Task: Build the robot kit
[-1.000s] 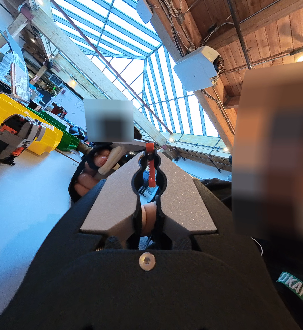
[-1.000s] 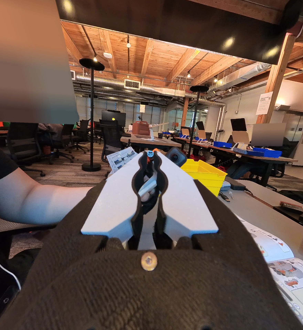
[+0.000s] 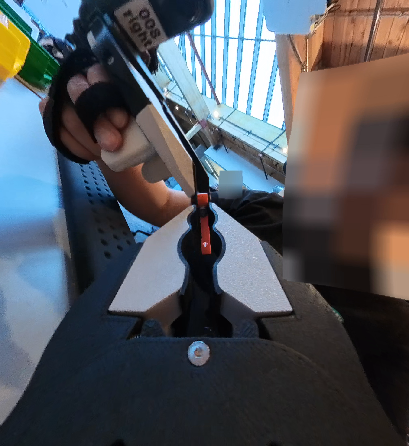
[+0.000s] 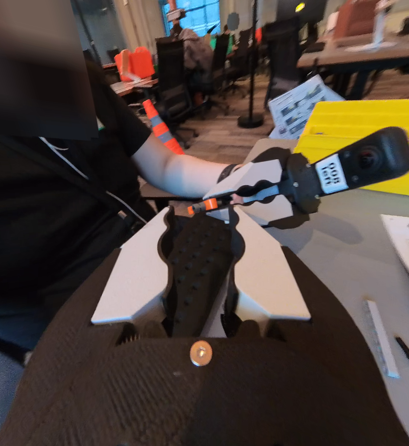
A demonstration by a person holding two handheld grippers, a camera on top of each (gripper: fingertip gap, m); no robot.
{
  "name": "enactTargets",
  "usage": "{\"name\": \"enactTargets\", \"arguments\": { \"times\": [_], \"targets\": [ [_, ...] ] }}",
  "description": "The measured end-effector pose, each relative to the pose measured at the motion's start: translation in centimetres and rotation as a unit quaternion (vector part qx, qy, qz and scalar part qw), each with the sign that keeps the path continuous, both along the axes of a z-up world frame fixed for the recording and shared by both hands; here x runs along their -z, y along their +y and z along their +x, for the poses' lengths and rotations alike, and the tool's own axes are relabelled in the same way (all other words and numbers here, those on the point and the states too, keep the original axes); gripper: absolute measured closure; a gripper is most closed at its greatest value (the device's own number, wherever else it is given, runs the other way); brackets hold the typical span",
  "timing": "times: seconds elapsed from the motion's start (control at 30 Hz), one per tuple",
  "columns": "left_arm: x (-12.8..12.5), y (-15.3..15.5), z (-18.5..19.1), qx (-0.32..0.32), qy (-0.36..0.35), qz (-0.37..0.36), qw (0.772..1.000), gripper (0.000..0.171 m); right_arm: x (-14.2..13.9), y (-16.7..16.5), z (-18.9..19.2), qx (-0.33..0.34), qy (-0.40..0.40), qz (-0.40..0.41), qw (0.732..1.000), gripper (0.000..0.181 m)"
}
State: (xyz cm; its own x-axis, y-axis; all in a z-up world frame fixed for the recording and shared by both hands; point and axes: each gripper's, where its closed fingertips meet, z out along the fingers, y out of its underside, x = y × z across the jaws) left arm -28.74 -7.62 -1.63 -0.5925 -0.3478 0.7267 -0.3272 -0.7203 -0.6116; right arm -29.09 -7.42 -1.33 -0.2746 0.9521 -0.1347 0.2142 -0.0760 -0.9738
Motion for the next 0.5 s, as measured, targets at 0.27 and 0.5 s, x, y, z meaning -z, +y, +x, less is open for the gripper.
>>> {"name": "enactTargets", "arguments": {
  "times": [0.27, 0.5],
  "targets": [
    [1.7, -0.5, 0.7, 0.035, 0.046, -0.012, 0.998, 0.168, 1.9, -0.3, 0.0, -0.037, -0.038, 0.016, 0.998, 0.157],
    [1.6, -0.4, 0.8, 0.038, 0.045, -0.025, 0.998, 0.168, 1.8, -0.5, 0.0, -0.039, -0.029, 0.021, 0.999, 0.158]
  ]
}}
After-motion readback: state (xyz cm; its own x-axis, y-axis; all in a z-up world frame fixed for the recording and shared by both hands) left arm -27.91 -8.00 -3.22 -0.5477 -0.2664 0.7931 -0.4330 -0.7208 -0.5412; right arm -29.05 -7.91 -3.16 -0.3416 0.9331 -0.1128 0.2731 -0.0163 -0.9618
